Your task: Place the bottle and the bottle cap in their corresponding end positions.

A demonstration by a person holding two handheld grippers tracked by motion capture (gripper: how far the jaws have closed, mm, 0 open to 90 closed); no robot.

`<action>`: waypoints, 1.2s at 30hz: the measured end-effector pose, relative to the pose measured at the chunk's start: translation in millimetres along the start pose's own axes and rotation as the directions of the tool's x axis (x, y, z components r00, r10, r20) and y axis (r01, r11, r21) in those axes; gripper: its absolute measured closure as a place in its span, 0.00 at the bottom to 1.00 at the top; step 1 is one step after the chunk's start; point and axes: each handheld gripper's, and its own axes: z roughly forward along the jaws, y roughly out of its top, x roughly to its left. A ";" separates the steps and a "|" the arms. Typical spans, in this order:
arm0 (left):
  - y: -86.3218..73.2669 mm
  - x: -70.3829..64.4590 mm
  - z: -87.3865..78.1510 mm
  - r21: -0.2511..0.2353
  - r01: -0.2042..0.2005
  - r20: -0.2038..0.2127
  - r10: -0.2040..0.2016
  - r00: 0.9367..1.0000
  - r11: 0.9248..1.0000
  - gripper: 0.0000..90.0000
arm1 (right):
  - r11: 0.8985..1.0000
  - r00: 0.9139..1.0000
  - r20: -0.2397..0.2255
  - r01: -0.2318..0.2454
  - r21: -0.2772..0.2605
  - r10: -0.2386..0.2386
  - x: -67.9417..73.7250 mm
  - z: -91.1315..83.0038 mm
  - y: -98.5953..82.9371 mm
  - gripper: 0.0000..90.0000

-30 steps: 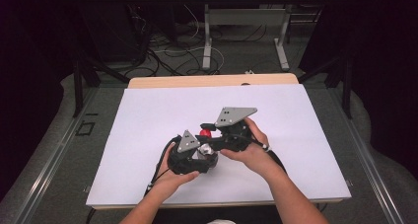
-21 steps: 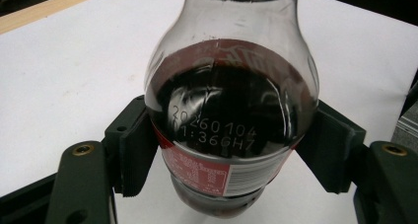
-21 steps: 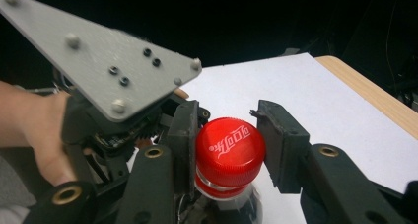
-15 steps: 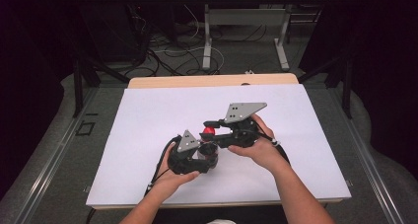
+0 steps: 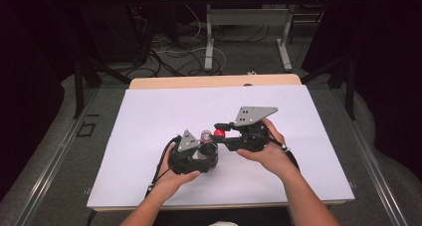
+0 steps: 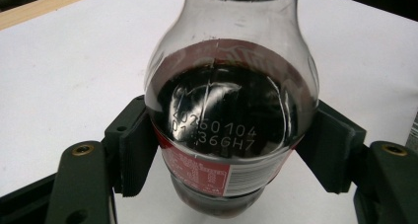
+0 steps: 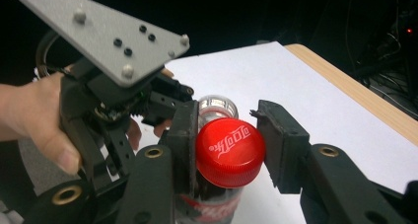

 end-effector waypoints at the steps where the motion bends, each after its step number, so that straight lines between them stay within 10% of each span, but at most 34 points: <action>1: 0.1 0.2 0.3 -0.002 0.003 -0.001 -0.003 1.000 1.000 0.34 | 1.000 1.000 -0.003 -0.009 0.014 0.009 0.5 -1.1 -1.0 0.68; 20: 38.6 22.4 1.3 -0.032 0.033 -0.034 -0.034 0.999 0.999 0.34 | 0.995 0.994 0.073 -0.087 0.050 0.083 3.0 -18.7 -30.0 0.68; 36: 86.8 47.7 48.7 -0.058 0.075 -0.087 -0.080 0.993 0.995 0.34 | 0.991 0.984 0.128 -0.127 0.041 0.121 -14.3 -33.7 -48.1 0.68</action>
